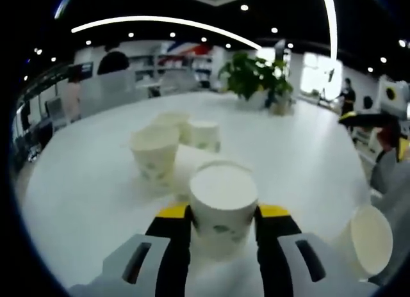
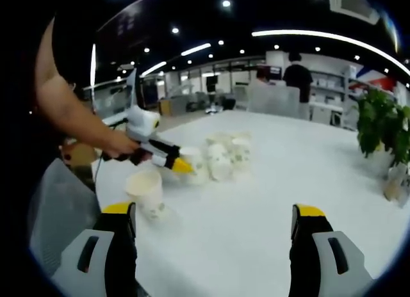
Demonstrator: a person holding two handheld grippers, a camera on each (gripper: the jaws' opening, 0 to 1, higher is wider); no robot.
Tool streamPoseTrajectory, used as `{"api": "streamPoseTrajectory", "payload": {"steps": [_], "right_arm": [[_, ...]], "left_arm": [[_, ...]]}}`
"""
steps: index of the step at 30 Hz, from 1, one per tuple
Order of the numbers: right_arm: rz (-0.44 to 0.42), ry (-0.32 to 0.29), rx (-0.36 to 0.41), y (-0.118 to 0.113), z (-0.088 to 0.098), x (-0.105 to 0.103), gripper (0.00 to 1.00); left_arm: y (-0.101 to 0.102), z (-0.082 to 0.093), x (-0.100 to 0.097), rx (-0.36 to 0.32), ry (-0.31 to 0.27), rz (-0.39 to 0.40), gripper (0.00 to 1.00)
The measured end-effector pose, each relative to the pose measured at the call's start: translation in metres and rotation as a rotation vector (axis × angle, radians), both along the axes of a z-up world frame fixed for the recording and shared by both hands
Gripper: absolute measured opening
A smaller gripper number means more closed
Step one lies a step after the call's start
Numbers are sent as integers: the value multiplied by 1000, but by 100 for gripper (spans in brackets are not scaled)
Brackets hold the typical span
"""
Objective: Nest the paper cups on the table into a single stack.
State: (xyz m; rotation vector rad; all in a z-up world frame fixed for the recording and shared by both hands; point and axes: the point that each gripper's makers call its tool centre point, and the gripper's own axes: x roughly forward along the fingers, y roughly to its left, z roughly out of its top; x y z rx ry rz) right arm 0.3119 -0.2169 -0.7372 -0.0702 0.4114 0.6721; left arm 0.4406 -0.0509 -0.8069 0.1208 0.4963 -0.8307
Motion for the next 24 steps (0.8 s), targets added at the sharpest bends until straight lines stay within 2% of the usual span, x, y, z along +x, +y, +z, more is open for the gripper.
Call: {"api": "streamPoseTrajectory", "payload": {"steps": [13, 15, 24], "right_arm": [[18, -12, 7, 9, 3, 2, 100], [24, -10, 3, 10, 3, 1, 100], [32, -17, 9, 10, 7, 5, 100]], "left_arm": [[5, 20, -9, 15, 29, -24, 37], [6, 23, -9, 34, 28, -26, 37], [13, 42, -4, 44, 44, -33, 37]]}}
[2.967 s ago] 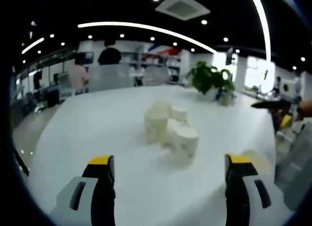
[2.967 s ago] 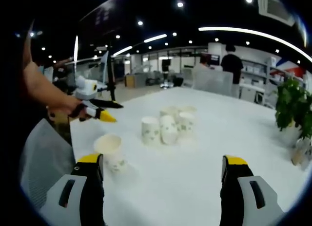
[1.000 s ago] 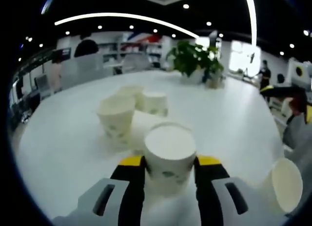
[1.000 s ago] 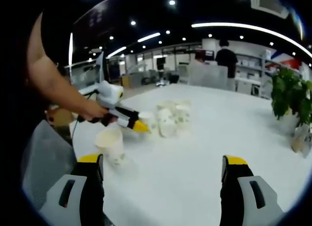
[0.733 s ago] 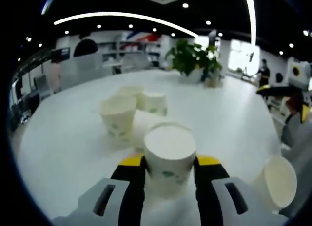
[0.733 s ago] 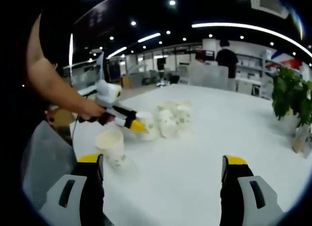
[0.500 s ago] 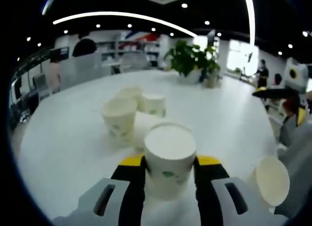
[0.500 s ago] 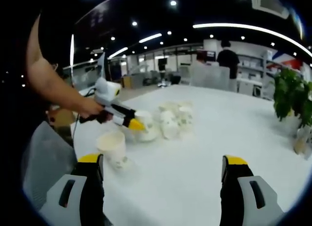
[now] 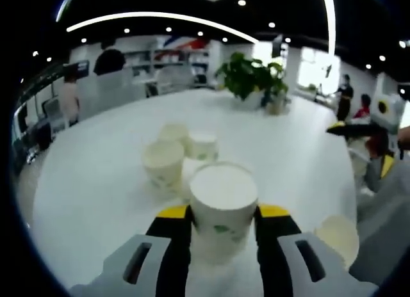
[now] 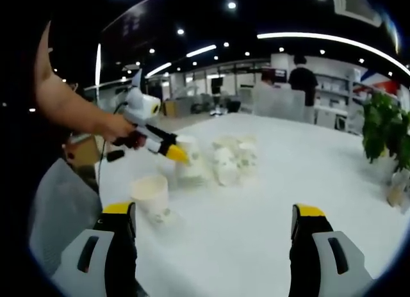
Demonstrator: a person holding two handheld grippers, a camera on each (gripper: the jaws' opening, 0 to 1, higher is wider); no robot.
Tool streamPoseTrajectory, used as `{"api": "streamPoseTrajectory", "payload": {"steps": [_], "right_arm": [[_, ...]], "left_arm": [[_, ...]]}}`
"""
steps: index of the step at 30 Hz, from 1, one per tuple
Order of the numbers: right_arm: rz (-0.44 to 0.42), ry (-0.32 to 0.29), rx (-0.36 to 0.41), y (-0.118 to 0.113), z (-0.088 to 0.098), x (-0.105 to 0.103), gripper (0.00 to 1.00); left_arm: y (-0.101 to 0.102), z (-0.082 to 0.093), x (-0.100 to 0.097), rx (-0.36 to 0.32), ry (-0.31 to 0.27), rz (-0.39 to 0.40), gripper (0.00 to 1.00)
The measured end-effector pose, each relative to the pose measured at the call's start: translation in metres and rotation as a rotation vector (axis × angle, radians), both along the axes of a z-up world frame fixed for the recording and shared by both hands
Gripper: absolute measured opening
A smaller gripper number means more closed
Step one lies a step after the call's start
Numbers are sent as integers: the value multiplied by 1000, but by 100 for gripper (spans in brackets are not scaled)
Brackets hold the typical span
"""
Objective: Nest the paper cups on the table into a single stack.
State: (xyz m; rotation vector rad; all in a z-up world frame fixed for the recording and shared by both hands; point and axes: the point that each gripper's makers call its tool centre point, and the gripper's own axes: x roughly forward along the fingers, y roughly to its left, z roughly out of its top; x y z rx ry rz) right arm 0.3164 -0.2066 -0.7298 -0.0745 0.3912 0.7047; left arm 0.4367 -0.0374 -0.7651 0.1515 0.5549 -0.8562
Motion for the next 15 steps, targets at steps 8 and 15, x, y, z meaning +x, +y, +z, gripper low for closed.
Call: {"api": "streamPoseTrajectory", "payload": {"steps": [8, 15], "right_arm": [[1, -6, 13, 5, 7, 7, 100], [11, -18, 7, 8, 11, 10, 100]], "left_arm": [[2, 24, 6, 10, -9, -24, 37], [-4, 50, 10, 10, -25, -57, 37]]}}
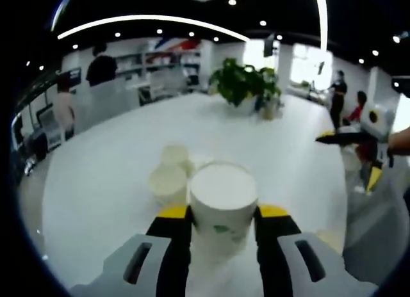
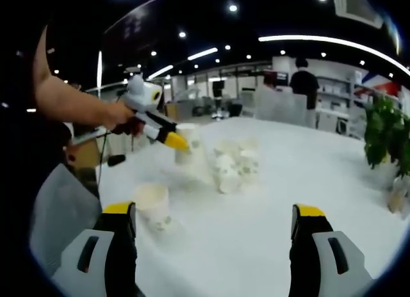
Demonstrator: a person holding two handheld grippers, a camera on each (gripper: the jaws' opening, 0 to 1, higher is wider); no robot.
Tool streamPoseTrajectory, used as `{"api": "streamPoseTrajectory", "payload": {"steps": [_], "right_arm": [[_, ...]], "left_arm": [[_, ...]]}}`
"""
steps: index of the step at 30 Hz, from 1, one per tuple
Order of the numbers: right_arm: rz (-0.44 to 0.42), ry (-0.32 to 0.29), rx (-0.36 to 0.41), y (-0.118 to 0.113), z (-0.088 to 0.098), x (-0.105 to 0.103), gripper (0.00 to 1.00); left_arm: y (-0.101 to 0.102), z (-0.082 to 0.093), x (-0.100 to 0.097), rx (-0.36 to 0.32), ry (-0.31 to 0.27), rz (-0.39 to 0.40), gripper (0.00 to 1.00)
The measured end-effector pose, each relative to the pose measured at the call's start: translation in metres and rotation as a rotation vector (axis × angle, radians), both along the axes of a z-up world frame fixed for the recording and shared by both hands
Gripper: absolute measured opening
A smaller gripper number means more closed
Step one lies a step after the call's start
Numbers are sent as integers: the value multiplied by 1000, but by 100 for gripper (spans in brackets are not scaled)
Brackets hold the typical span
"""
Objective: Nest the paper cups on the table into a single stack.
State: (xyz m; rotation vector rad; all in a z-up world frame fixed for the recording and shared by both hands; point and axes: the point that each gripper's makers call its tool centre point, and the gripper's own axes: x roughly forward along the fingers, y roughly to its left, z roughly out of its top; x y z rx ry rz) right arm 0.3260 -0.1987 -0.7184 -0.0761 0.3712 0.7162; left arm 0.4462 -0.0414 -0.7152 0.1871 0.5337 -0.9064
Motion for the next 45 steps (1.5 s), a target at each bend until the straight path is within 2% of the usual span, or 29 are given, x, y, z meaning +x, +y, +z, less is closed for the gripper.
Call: {"api": "streamPoseTrajectory", "payload": {"steps": [7, 12, 22, 36, 45], "right_arm": [[13, -1, -10, 1, -1, -1, 100], [15, -4, -27, 0, 0, 1, 100], [14, -18, -32, 2, 6, 3, 100], [18, -33, -18, 9, 14, 3, 99], [31, -54, -2, 14, 29, 8, 98]], "left_arm": [[-6, 26, 4, -10, -28, -21, 37], [-10, 45, 6, -27, -26, -28, 37], [-16, 68, 3, -31, -41, -72, 37], [-19, 89, -4, -58, -57, -100, 36], [-26, 95, -22, -77, -70, -184, 36]]}}
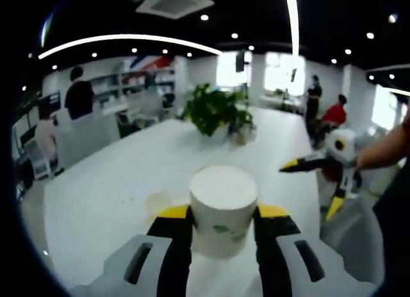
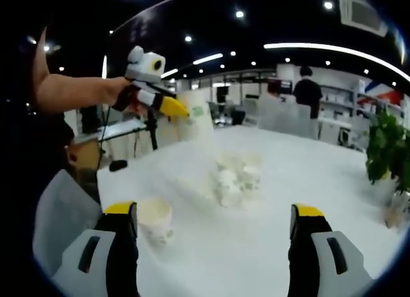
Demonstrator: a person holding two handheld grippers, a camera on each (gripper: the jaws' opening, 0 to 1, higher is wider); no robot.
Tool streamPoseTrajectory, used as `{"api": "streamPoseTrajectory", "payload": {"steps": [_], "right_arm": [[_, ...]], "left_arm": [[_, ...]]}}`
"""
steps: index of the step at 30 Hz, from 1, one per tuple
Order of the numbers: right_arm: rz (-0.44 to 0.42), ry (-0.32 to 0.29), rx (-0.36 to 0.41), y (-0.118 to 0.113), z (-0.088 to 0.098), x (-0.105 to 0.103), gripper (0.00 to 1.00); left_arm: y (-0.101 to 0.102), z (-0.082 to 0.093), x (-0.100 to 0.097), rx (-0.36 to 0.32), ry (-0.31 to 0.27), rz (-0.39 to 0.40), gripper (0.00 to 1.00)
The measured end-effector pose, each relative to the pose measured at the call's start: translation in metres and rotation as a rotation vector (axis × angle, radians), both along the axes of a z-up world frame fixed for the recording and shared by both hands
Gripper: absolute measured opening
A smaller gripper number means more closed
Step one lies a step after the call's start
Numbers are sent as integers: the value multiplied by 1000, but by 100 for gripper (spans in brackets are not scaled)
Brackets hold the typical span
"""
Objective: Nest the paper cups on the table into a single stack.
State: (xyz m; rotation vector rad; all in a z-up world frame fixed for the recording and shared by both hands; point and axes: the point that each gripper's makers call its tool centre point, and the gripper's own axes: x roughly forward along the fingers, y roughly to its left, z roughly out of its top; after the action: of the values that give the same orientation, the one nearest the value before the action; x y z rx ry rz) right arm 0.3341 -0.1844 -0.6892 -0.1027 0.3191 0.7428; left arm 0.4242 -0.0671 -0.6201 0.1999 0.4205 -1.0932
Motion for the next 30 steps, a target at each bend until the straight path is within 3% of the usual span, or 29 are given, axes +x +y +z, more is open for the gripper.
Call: {"api": "streamPoseTrajectory", "payload": {"steps": [6, 11, 15, 20, 25, 30], "right_arm": [[10, -15, 22, 5, 13, 5, 95], [35, -46, 44, 15, 29, 5, 92], [50, -64, 85, 22, 47, 5, 89], [108, -68, 108, 36, 65, 1, 79], [142, -82, 133, 47, 80, 2, 77], [173, -80, 178, 58, 98, 7, 69]], "left_arm": [[-2, 4, -13, -10, -4, -42, 36], [-9, 22, -34, -100, -43, -134, 36], [-8, 27, -46, -123, -51, -161, 36], [-7, 33, -56, -141, -52, -162, 36], [-4, 43, -61, -182, -58, -150, 36], [-3, 57, -64, -240, -70, -125, 36]]}}
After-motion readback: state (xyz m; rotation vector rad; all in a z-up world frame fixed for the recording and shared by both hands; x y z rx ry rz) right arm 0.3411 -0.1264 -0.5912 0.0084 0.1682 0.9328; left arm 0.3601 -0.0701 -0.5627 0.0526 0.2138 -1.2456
